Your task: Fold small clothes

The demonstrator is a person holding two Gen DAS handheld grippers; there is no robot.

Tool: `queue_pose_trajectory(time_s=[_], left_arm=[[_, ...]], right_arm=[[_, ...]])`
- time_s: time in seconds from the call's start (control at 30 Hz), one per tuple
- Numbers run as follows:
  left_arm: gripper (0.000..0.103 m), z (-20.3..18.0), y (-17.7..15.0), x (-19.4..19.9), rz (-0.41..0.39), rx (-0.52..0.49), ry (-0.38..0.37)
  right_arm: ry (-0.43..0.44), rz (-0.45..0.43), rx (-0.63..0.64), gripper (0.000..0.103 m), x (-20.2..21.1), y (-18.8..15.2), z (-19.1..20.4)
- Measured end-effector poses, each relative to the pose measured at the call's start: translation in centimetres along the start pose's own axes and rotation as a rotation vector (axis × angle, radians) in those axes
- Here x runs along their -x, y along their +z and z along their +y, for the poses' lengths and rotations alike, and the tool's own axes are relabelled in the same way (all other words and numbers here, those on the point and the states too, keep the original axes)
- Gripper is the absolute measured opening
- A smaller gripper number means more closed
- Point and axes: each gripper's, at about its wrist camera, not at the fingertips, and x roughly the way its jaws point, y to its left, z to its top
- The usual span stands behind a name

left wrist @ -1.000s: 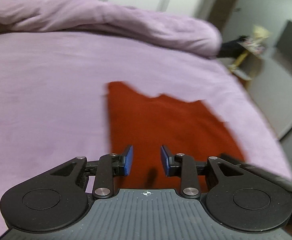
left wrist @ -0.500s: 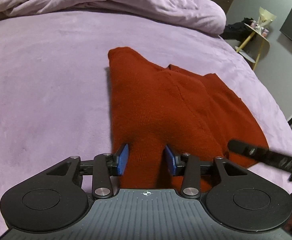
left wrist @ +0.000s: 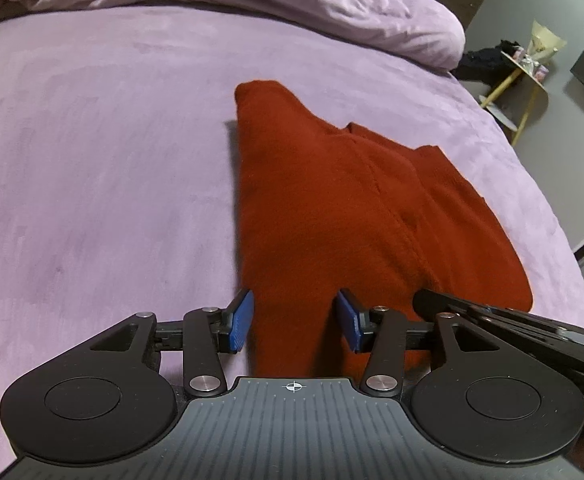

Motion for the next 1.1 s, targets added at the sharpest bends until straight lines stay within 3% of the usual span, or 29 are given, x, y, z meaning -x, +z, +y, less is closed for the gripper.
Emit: queue_pose_trajectory(time_s=[0.1,0.17,0.23,0.3,0.47,0.67,0.77,0.83,0.9,1.0,1.1], left_arm=[[0.053,-0.1,-0.4,-0.9,0.024,-0.027,0.012],[0.053,0.3,-0.7,-1.1,0.035,-0.002,-0.003],[0.053,0.8,-0.7,-1.0,0.035,0.020,-0.018],[0.053,1.2,-0.8,-0.9,0.038,0.038,-0.033],[0.053,1.7,-1.4,-0.3,0.051,0.071,-0.040],[0.051,2.0,-2.9,1.5,0.041,0.065,-0.017],[0.051,1.9,-3.4,1.4,0.053,0.057,-0.012],[0.051,1.7,-3.6,0.9,0.068,0.047,0.001],[0.051,1.4,-3.8,0.7,0.077,0.036,0.020],[0.051,0.8,-3.9,0.6,0.073,0.014,0.043],[0.051,-0.3,-4.0,0.3,0.073,-0.012,0.049]], right_arm=[[0.030,0.027,0.031,0.011,-0.2,-0.1,-0.2],[0.076,0.008,-0.017,0.020,0.7,0.6,-1.1],[0.097,-0.041,-0.097,0.042,1.8,1.1,-2.8],[0.106,-0.052,-0.168,0.057,1.9,1.6,-4.7],[0.301,0.059,-0.363,0.057,-1.2,2.2,-7.9],[0.399,0.077,-0.358,0.062,-3.9,3.5,-6.8],[0.363,0.075,-0.299,0.056,-4.6,4.1,-4.8],[0.300,0.074,-0.228,0.032,-4.8,4.4,-3.4],[0.230,0.050,-0.154,0.018,-4.6,4.6,-2.0],[0.097,-0.044,0.060,0.014,-2.5,5.0,1.1],[0.026,-0.139,0.164,0.014,0.2,5.9,2.6]])
